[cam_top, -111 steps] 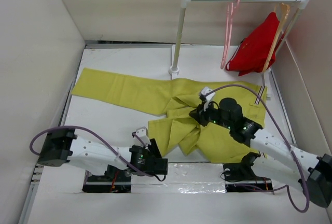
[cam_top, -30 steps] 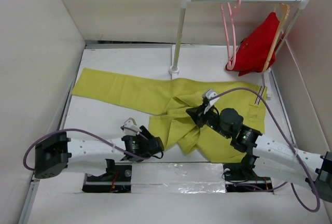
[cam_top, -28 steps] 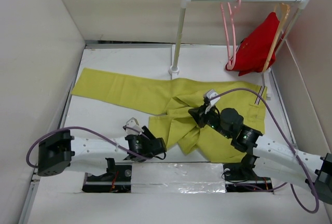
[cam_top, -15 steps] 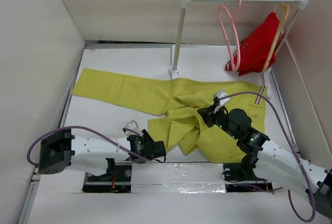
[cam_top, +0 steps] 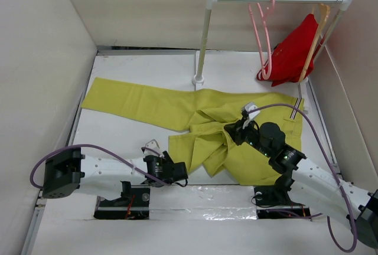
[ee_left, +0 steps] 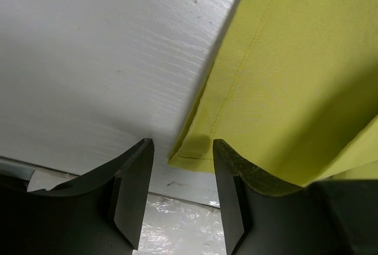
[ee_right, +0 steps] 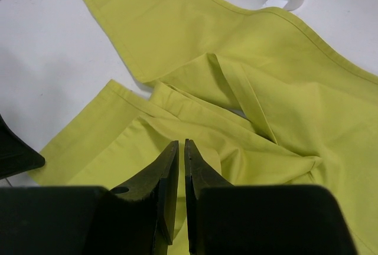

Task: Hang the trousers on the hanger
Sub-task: Flatten out the trousers at the center of the board.

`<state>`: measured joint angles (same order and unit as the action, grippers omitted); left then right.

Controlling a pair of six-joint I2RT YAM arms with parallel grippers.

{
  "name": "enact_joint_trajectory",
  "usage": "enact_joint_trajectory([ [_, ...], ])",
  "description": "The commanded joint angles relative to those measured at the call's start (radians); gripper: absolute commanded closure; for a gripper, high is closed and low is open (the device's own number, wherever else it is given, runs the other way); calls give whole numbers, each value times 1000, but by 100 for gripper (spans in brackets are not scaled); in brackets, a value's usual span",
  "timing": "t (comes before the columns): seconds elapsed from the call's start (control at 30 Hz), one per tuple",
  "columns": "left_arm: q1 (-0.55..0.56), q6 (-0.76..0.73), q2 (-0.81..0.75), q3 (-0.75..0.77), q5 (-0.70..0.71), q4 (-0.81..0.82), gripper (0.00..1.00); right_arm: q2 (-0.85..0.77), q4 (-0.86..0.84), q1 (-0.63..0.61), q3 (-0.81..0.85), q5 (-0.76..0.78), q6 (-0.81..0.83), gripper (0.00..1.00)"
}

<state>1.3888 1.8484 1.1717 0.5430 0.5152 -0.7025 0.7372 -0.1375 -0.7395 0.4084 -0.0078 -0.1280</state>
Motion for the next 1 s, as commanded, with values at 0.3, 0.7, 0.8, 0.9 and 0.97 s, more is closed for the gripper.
enact_joint_trajectory([
  [0.3, 6, -41, -14, -48, -17, 100, 65, -87, 84, 52, 29, 55, 13, 84],
  [0.7, 6, -97, -177, 193, 302, -242, 100, -197, 311, 138, 7, 255, -122, 38],
  [0.8, 6, -110, -248, 350, 475, -435, 100, -205, 384, 163, -17, 354, -249, 22],
  [0.9, -88, -294, -383, 475, 603, -431, 100, -200, 403, 189, -42, 356, -301, 24],
  [0.97, -97, -348, -452, 523, 686, -431, 100, -167, 383, 218, -68, 344, -347, 27],
])
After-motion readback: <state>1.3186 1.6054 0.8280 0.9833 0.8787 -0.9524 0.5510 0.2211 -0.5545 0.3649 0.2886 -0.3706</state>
